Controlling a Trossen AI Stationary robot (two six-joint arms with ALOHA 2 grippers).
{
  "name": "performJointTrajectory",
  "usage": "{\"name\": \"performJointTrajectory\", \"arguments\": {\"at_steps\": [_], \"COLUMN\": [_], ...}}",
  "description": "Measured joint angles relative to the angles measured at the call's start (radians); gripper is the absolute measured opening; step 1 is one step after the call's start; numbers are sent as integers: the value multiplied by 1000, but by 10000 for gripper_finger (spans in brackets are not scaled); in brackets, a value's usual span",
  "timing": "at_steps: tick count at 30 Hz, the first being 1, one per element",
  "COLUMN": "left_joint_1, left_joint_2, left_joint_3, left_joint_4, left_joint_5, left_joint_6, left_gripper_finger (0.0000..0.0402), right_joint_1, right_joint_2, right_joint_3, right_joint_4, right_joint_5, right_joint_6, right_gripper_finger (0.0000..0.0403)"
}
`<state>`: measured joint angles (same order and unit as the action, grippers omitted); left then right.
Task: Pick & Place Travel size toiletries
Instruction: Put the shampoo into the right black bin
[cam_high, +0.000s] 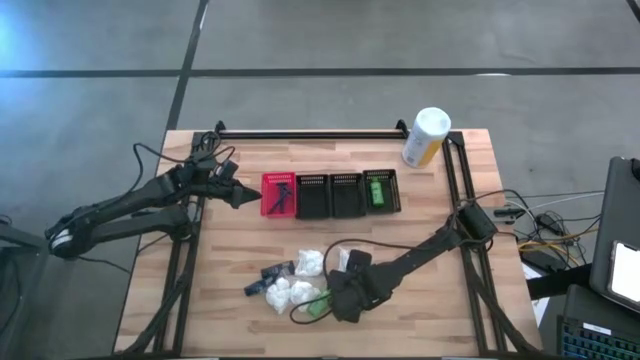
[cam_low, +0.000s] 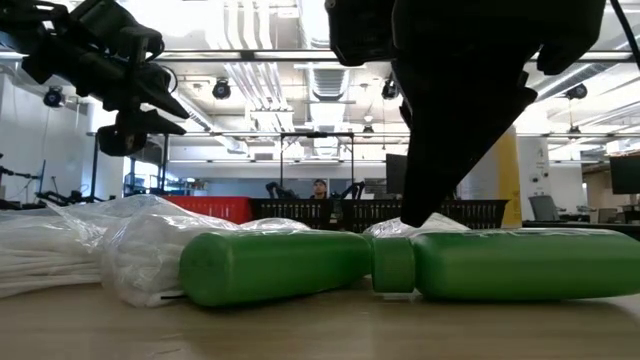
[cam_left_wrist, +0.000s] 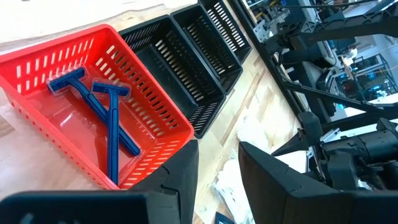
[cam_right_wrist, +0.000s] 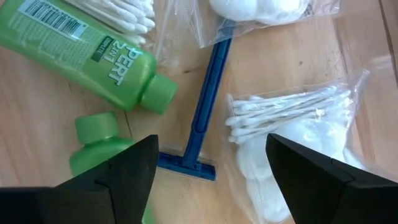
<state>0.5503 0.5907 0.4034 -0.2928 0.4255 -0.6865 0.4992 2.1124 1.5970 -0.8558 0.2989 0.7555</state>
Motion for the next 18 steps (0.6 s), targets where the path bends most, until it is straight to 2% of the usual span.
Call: {"name": "performJointTrajectory", "arguments": {"at_steps": [18], "left_joint_1": [0], "left_joint_2": [0], "left_joint_3": [0], "left_joint_4": [0], "left_joint_5": [-1], "left_joint_6": [-2], "left_gripper_finger": [120], "right_joint_1": [-3], "right_joint_2": [0], "right_joint_3": [0], "right_joint_4": [11], "right_joint_5": [0], "right_joint_6": [0], "right_gripper_finger": [257]}}
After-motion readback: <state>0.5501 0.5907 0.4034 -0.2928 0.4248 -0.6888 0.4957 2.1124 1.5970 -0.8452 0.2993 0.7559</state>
